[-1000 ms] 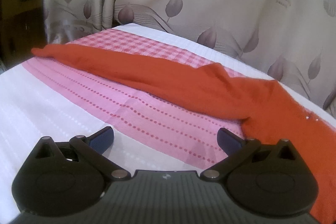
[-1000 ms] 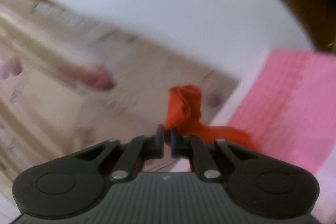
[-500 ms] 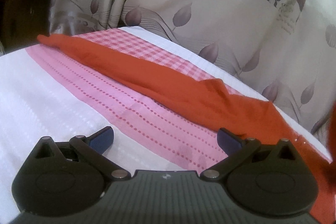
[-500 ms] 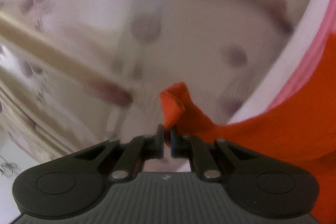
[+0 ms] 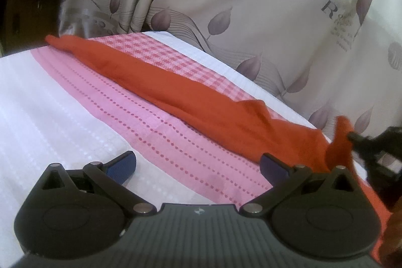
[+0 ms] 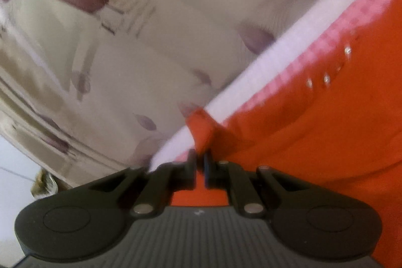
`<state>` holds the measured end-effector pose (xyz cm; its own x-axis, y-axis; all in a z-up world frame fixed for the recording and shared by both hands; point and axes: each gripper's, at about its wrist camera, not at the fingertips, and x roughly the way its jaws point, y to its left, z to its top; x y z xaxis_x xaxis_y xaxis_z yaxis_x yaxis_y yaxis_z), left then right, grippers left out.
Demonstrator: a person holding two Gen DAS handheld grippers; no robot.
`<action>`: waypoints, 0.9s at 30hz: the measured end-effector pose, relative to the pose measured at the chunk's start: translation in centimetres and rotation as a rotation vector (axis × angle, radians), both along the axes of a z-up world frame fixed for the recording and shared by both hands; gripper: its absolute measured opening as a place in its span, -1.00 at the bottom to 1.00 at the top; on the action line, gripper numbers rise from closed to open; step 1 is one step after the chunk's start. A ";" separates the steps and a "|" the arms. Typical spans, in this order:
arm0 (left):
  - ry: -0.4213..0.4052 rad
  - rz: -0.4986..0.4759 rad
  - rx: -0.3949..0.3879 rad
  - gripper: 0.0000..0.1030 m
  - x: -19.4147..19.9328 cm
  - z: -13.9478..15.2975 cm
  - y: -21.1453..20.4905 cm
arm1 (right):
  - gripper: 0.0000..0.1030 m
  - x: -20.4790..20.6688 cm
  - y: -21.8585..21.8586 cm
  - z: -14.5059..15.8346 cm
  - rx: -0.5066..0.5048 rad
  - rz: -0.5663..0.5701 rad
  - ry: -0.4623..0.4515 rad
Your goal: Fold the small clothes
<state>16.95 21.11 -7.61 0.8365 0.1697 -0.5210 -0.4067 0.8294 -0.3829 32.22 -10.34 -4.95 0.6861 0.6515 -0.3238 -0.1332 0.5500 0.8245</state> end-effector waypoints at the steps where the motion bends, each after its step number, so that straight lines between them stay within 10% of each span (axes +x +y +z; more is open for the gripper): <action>1: -0.001 0.000 -0.002 1.00 0.0 0.0 0.0 | -0.89 0.3 0.6 -0.1 -0.024 0.010 -0.005; 11: -0.005 0.001 -0.008 1.00 0.0 0.0 0.1 | -0.75 0.3 6.2 -1.8 -0.206 0.220 -0.009; 19: -0.037 -0.059 -0.088 1.00 -0.1 0.0 2.1 | -0.73 -5.6 1.3 0.4 -0.293 0.215 -0.106; 24: -0.010 0.037 -0.109 1.00 -0.9 0.4 7.0 | 0.42 -11.6 -1.2 0.2 -0.676 0.181 -0.263; 27: 0.006 0.112 -0.169 1.00 -0.7 0.8 11.3 | 0.44 -13.0 -1.9 -1.2 -0.768 0.185 -0.283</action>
<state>16.24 32.41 -6.78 0.8139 0.1713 -0.5552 -0.4958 0.7030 -0.5099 19.25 -12.23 -6.17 0.7122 0.4297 -0.5551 -0.4216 0.8941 0.1511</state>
